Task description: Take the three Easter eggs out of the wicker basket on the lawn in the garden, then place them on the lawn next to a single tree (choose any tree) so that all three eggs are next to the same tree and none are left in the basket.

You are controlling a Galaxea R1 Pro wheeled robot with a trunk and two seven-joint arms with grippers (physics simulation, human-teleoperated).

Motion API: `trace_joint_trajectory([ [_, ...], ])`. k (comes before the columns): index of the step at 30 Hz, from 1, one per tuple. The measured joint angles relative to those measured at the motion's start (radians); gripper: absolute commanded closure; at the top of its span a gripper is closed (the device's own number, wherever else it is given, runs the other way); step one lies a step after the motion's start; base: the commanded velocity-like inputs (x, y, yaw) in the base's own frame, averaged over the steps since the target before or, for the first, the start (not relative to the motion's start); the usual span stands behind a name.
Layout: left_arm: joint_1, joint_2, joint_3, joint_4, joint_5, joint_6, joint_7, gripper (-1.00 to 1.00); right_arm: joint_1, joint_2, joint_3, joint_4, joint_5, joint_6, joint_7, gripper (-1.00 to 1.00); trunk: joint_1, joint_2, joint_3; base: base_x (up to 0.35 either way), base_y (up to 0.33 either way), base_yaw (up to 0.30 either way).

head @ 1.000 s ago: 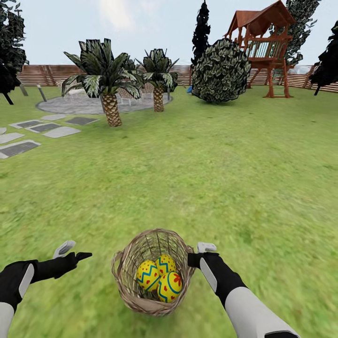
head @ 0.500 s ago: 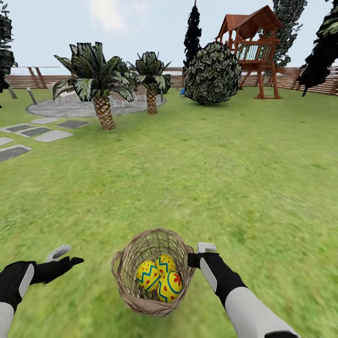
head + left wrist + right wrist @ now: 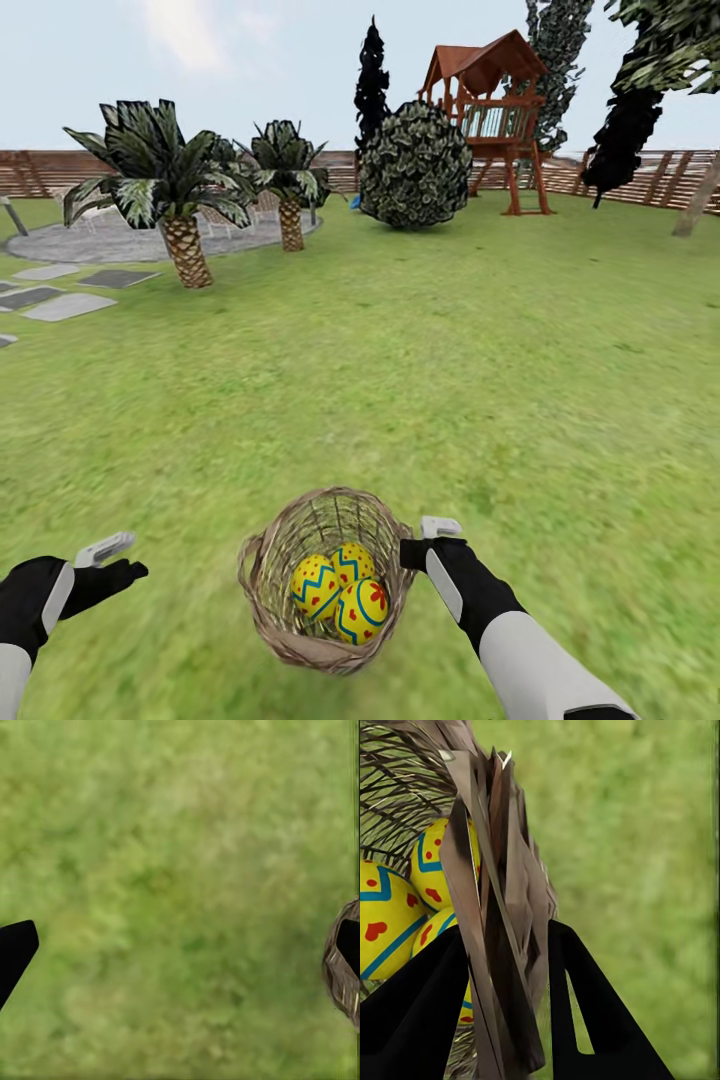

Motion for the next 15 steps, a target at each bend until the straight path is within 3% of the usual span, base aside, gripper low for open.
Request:
trace_joint_trajectory([
  [6, 0.000, -0.003, -0.001, 0.000, 0.001, 0.000, 0.000, -1.00, 0.000, 0.000, 0.000, 0.000, 0.000, 0.000, 0.000, 1.00, -0.023, 0.042, 0.025, 0.000, 0.000, -0.210],
  [10, 0.000, -0.005, -0.001, 0.000, 0.003, -0.002, -0.003, -1.00, 0.000, 0.000, 0.000, 0.000, 0.001, 0.000, -0.001, 1.00, -0.023, 0.042, 0.030, 0.002, 0.000, -0.210],
  [15, 0.000, -0.005, -0.001, 0.000, 0.003, -0.004, -0.004, -1.00, 0.000, 0.000, 0.000, 0.001, 0.004, -0.001, -0.002, 1.00, -0.024, 0.042, 0.033, 0.259, 0.000, -0.101],
])
